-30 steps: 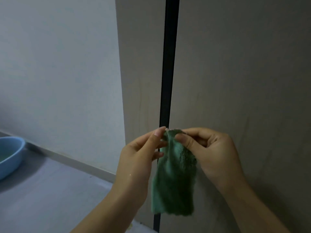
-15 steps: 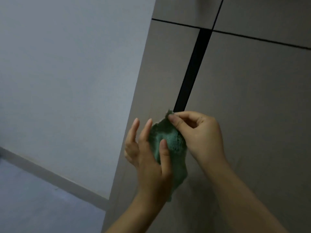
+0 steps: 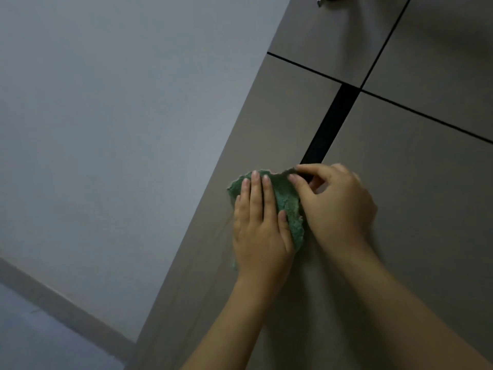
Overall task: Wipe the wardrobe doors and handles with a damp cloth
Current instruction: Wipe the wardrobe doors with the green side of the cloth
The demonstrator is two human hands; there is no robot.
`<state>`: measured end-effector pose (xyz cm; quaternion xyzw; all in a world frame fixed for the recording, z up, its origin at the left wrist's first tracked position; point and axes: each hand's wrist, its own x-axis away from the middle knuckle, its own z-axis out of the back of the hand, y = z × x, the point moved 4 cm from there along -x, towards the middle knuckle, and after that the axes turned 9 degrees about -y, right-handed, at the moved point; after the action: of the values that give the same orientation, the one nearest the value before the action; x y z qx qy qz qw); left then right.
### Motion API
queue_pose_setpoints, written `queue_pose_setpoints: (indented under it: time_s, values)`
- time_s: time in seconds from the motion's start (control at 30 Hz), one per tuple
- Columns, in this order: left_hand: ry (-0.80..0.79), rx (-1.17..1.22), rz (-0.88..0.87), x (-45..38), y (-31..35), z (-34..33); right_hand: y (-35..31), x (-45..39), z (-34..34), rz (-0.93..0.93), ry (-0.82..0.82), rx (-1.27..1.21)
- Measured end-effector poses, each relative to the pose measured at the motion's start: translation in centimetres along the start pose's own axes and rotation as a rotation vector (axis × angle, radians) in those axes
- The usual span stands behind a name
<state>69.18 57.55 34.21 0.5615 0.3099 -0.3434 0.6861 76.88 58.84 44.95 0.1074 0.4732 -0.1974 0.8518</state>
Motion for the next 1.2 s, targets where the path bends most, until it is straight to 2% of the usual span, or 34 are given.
queue_pose_setpoints:
  time_s: [0.13, 0.27, 0.37, 0.47, 0.53, 0.77, 0.9, 1.03, 1.2]
  values:
    - [0.037, -0.083, -0.027, -2.3, -0.1, 0.3, 1.6, 1.2, 0.7, 0.243, 0.095, 0.190]
    - [0.126, -0.138, -0.058, -5.4, -1.7, 1.1, 3.9, 0.9, 2.2, 0.377, 0.133, 0.346]
    - [0.100, -0.160, -0.087, -4.8, -1.7, 0.0, 4.9, 0.3, 2.7, 0.402, 0.114, 0.382]
    - [0.028, -0.196, -0.255, -1.5, -0.7, -1.4, 5.1, 0.4, 2.6, 0.420, 0.098, 0.413]
    - [0.030, -0.181, -0.308, -0.8, -0.8, -1.6, 5.3, 0.6, 2.5, 0.418, 0.095, 0.429]
    - [0.160, -0.068, -0.076, -6.1, -0.1, 0.2, 5.2, 1.1, 1.7, 0.360, 0.079, 0.450]
    - [0.118, -0.023, -0.121, -3.6, -0.5, -0.7, 5.6, 2.0, 0.8, 0.347, 0.049, 0.449]
    - [0.072, -0.096, -0.196, 0.0, -3.4, -1.1, 5.3, 3.1, 0.0, 0.401, 0.026, 0.412]
    - [0.102, -0.077, -0.135, -0.9, -2.2, -1.0, 5.2, 4.0, -0.3, 0.431, 0.022, 0.402]
